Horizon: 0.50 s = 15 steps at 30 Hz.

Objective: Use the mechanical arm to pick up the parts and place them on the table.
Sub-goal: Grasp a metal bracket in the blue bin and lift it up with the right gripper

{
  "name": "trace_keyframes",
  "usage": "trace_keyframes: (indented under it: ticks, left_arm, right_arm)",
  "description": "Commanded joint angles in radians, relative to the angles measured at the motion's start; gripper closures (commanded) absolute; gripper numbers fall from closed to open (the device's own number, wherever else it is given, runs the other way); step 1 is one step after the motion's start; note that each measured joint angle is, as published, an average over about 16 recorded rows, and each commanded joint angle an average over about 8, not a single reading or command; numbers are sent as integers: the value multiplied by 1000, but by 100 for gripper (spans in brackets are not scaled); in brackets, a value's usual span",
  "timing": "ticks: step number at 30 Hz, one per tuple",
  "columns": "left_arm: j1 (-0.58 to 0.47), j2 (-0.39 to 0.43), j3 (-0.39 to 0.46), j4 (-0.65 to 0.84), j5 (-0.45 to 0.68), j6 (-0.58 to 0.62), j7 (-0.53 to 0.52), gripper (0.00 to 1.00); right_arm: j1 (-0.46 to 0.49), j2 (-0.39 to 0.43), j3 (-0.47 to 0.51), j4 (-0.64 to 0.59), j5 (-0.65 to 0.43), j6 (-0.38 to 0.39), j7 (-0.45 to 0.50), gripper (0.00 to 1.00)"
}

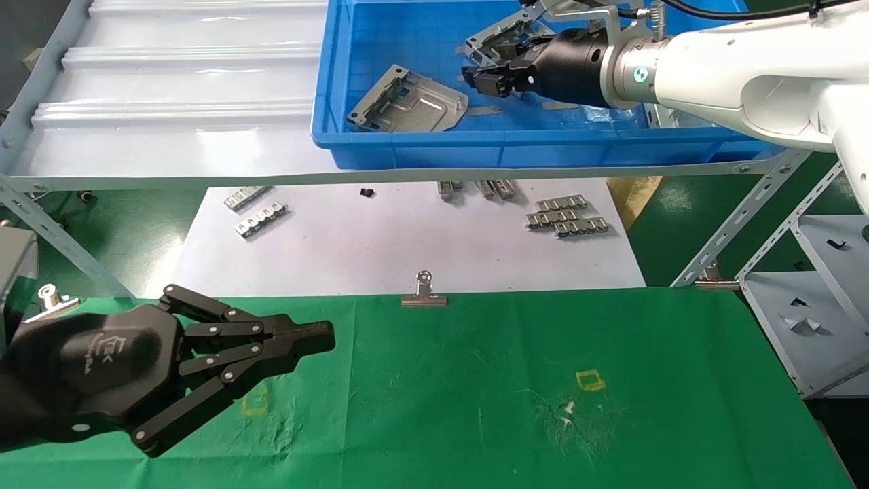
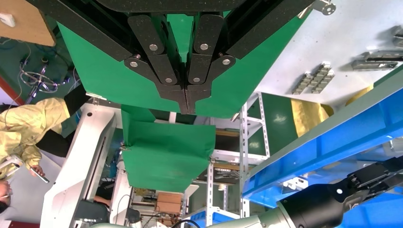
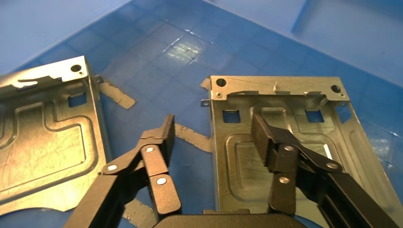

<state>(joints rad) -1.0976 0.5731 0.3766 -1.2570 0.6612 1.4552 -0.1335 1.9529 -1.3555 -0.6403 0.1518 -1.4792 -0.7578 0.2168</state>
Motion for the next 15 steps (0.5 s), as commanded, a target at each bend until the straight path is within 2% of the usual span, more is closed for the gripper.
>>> trace_keyframes:
  ticks: [1,6,7,15]
  left_arm:
    - [0,0,0,0,0,0,0,73]
    - [0,0,0,0,0,0,0,10]
    - [0,0,0,0,0,0,0,2]
    - [0,0,0,0,0,0,0,0]
  right_arm:
    - [0,-1,-8,5,-3,-4,-8,100]
    - [0,0,-28,6,-7,-4,-20,100]
    - [0,0,-30,5,-6,-3,-19,100]
    - [5,1,-44,-2,6,3,-18,100]
